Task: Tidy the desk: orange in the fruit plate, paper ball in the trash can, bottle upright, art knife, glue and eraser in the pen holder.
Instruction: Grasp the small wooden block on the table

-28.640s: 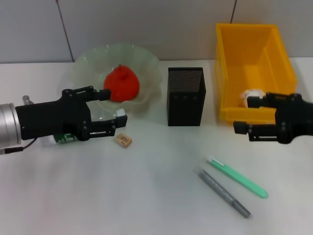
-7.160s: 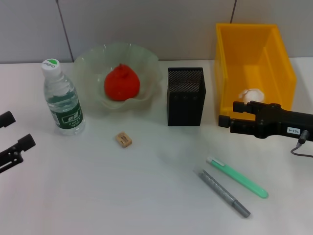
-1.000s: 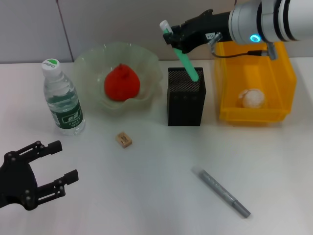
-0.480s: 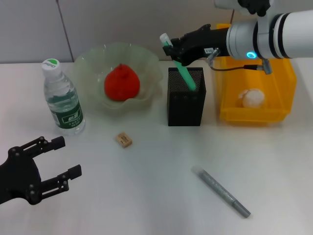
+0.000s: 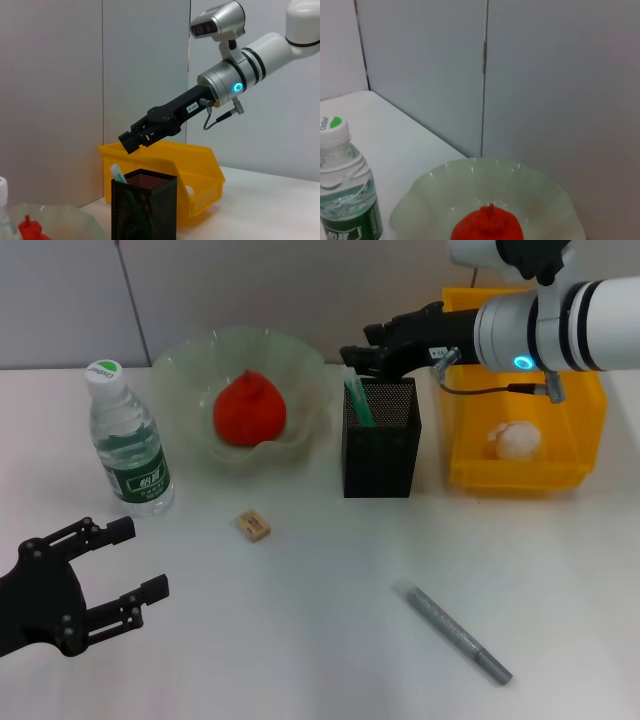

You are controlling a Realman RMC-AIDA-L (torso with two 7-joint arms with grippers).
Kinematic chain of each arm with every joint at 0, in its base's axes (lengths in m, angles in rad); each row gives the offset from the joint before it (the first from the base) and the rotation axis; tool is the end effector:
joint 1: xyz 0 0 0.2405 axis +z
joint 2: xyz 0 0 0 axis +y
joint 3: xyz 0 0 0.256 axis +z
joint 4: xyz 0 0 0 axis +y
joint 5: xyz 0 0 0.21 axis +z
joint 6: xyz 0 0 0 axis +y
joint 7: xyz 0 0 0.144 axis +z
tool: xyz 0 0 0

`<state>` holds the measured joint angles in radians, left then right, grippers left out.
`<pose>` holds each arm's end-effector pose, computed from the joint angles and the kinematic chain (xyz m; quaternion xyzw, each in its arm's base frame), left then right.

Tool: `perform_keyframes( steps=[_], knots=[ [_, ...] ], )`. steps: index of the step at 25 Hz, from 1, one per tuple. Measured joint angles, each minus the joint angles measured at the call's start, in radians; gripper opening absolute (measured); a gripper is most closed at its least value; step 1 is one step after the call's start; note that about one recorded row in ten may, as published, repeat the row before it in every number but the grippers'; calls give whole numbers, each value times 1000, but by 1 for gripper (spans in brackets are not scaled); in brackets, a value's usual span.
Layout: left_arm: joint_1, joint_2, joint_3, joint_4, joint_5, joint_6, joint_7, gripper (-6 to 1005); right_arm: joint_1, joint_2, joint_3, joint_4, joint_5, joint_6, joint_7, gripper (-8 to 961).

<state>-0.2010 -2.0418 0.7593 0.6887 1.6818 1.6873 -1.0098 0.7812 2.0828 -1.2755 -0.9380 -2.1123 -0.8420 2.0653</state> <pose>-0.3190 0.2479 0.0363 -0.9127 -0.1289 -0.3035 0.2414 0.1261 0.4510 -0.0179 -0.9283 0.1950 0.1084 0.2975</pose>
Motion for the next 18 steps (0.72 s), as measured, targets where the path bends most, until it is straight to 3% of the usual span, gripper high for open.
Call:
perform_keyframes(
  steps=[6,8,13,16,18],
  knots=[
    [0,-2,-16,0,-2,-1,-8,751,-44,-3,20,-91,9,-101,27,478],
    [-1,-3,-23,0,-2,0,-11,751,-64,-3,29,-117,16,-125,27,503],
    [-19,-17,-60,0,-2,-19,-33,751,-223,-4,48,-229,206,-285,-91,565],
    [-54,-23,-63,0,-1,-57,-51,750,-360,-4,73,-216,396,-424,-312,602],
    [-64,-22,-62,0,1,-67,-60,750,-390,-4,80,-203,420,-450,-356,601]
  ],
)
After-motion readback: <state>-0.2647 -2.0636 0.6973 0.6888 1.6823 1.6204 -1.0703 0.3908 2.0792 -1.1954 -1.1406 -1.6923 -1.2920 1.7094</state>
